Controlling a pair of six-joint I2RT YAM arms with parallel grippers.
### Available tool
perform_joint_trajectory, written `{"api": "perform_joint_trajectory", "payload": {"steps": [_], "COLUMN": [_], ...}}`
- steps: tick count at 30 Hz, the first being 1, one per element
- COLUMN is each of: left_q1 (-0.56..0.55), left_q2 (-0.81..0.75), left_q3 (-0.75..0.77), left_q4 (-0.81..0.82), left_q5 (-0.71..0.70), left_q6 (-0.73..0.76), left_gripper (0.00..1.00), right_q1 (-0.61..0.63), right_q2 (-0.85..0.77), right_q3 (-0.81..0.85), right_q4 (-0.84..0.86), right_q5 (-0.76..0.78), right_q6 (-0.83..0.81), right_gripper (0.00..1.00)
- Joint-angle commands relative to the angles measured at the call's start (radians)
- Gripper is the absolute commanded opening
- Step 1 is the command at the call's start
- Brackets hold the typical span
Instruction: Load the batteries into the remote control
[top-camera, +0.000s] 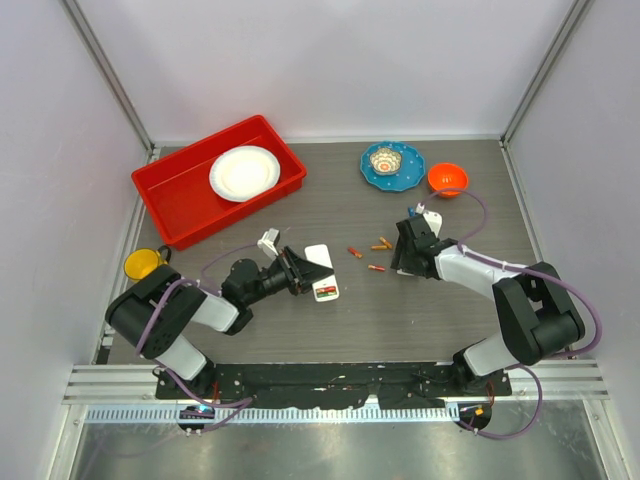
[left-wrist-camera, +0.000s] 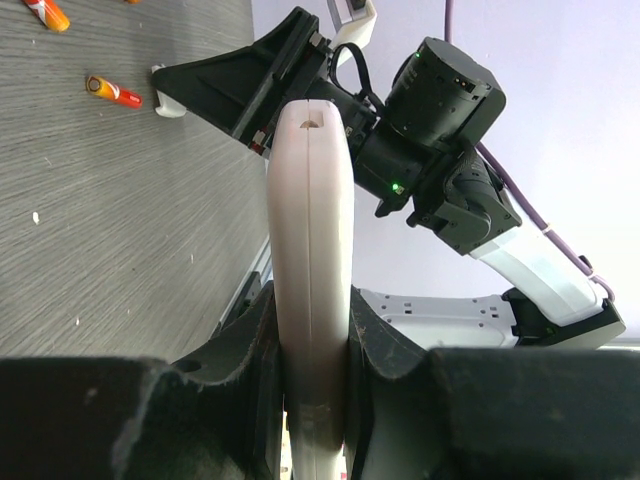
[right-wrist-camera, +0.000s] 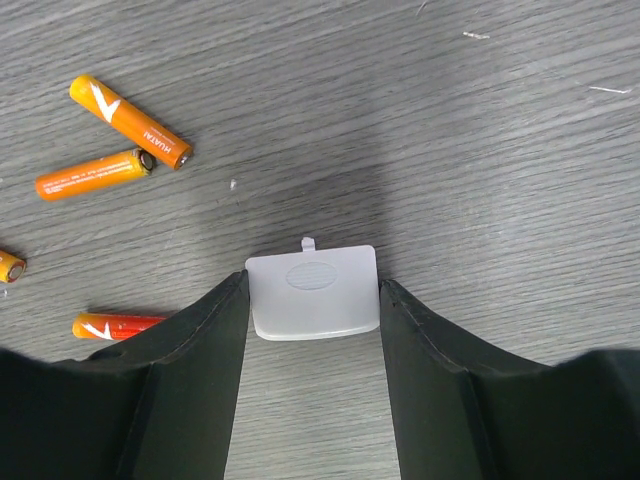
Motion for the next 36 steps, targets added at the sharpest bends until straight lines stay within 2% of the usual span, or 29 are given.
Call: {"api": "perform_joint_trajectory", "payload": {"steps": [1, 2, 5, 17, 25, 36], "left_q1": [-0.011, -0.012, -0.019, -0.028, -0.031, -0.035], "left_q2": [0.003, 0.005, 0.011, 0.017, 0.014, 0.016], "left_q3": [0.007, 0.007, 0.009, 0.016, 0.016, 0.013], "left_q4": [0.260, 0.260, 0.260, 0.258, 0.260, 0.260], "left_q5": [-0.006, -0.007, -0.009, -0.008, -0.004, -0.003], "left_q6": [-0.008, -0.007, -0.005, -0.005, -0.002, -0.002], "left_gripper": [0.00, 0.00, 0.00, 0.00, 0.00, 0.00], "right_q1": [0.015, 0.015, 0.015, 0.032, 0.035, 0.035], "right_q2": [0.017, 0.011, -0.002, 0.005, 0.018, 0.086], "right_q3": [-0.038, -0.038, -0.029, 0.015, 0.072, 0.081], "right_q4": [-0.030, -0.037, -0.062, -0.117, -0.171, -0.149], "right_q5": [-0.079, -0.071, -0.050, -0.028, -0.014, -0.017], "right_q6": [0.044, 0.040, 0.018, -0.063, -0.146, -0.163], "right_gripper": [0.44, 0.49, 0.54, 0.68, 0.71, 0.68]}}
